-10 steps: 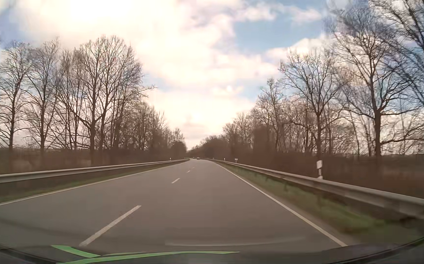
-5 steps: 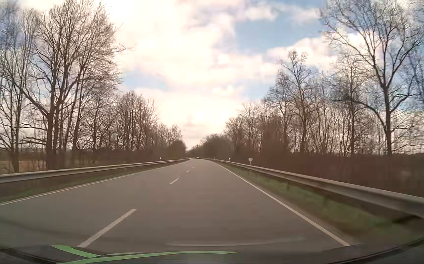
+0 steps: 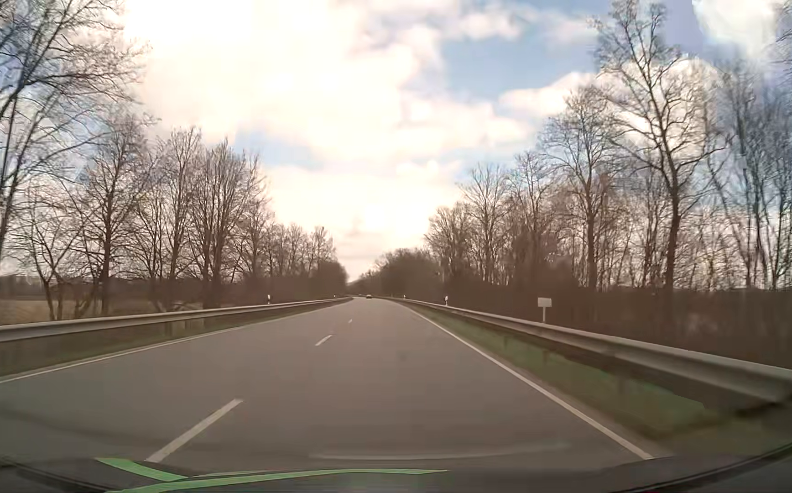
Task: Follow the waypoints while adhering to traffic rules and regulations
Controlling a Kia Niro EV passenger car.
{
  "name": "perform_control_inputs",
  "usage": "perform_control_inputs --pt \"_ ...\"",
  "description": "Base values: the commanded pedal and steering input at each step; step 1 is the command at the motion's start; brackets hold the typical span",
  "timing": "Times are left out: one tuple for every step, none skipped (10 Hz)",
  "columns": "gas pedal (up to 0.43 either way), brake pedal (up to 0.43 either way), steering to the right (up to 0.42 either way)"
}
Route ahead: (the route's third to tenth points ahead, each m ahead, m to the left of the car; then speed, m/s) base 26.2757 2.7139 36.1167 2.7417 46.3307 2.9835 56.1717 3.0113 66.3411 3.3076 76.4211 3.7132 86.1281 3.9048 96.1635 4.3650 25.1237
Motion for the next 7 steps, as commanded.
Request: perform_control_inputs --pt "0.248 0.000 -0.001" --pt "0.248 0.000 -0.001" --pt "0.248 0.000 -0.001" --pt "0.248 0.000 -0.001" --pt "0.248 0.000 -0.001" --pt "0.248 0.000 -0.001" --pt "0.248 0.000 -0.001"
